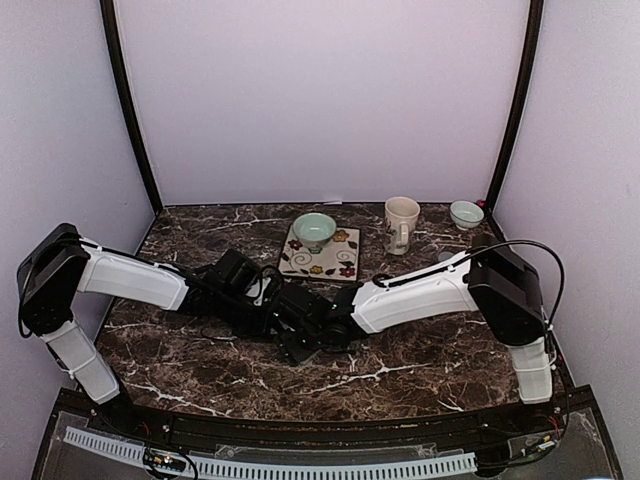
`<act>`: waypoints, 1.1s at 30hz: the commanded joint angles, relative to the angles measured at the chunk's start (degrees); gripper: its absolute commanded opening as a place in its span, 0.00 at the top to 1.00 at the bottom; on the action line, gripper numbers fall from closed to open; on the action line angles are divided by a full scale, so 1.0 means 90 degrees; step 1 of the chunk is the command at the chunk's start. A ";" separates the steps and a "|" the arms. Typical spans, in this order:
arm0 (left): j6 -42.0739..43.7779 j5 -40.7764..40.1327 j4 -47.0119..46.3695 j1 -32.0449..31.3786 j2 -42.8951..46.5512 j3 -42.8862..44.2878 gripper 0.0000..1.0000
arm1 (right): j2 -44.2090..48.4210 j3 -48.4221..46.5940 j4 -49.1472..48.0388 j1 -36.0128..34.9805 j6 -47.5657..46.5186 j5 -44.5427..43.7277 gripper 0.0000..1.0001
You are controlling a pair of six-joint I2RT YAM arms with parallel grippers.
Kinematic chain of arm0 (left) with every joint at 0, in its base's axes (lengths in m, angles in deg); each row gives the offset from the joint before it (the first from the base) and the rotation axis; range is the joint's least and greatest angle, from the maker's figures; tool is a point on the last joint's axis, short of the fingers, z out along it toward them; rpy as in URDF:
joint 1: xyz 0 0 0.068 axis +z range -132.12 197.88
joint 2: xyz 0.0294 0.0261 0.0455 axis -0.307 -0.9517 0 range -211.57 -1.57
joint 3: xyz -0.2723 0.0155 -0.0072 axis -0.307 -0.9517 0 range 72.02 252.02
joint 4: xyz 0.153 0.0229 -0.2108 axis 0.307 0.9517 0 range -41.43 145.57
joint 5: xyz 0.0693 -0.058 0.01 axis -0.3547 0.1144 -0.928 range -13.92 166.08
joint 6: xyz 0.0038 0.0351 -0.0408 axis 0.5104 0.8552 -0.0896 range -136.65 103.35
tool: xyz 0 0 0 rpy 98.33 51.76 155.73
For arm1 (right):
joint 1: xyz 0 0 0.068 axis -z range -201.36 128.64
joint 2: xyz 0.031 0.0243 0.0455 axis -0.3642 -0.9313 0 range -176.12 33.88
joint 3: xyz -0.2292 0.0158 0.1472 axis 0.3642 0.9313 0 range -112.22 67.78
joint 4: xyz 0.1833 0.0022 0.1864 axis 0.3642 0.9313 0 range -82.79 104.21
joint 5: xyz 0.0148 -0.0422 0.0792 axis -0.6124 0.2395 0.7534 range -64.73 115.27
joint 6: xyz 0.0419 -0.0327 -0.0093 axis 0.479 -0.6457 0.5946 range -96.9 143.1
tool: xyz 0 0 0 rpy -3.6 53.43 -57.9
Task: Sort the pills into containers
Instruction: Position the pill container at the center of the board.
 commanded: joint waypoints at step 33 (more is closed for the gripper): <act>-0.0792 -0.2250 -0.0524 0.0429 0.1685 -0.0623 0.89 | 0.0431 0.1081 0.0831 0.0612 0.2759 -0.0673 0.72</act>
